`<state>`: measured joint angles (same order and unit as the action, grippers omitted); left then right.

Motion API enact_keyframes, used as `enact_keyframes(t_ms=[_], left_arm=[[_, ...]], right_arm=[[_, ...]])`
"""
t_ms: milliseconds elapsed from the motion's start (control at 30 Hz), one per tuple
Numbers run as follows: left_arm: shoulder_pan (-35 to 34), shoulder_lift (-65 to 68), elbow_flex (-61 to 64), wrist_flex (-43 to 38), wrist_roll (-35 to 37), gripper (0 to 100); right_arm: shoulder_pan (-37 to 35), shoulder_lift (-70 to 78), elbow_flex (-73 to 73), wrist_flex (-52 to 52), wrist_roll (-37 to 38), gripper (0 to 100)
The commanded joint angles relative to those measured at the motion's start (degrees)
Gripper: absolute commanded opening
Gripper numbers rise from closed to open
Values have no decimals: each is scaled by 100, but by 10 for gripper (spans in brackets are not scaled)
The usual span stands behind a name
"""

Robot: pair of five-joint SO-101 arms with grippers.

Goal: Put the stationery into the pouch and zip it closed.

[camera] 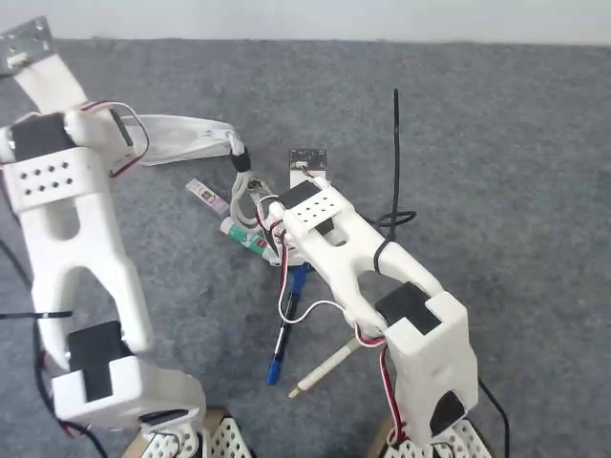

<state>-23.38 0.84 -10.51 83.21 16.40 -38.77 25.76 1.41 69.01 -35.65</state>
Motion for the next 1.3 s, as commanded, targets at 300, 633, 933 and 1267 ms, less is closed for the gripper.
enact_keyframes(t_ms=[300,633,933,1267], left_arm=[[-44,-44,-48,-193,97,10],[62,-88,40,-176,97,10],[352,-97,154,-158,88,10],[360,-97,154,-185,79,10]], right_arm=[[66,-1376,-211,760,18,6],[31,-2448,-202,1323,730,6],[22,-3600,-193,1903,1477,6],[-391,-5051,281,1402,1582,6]])
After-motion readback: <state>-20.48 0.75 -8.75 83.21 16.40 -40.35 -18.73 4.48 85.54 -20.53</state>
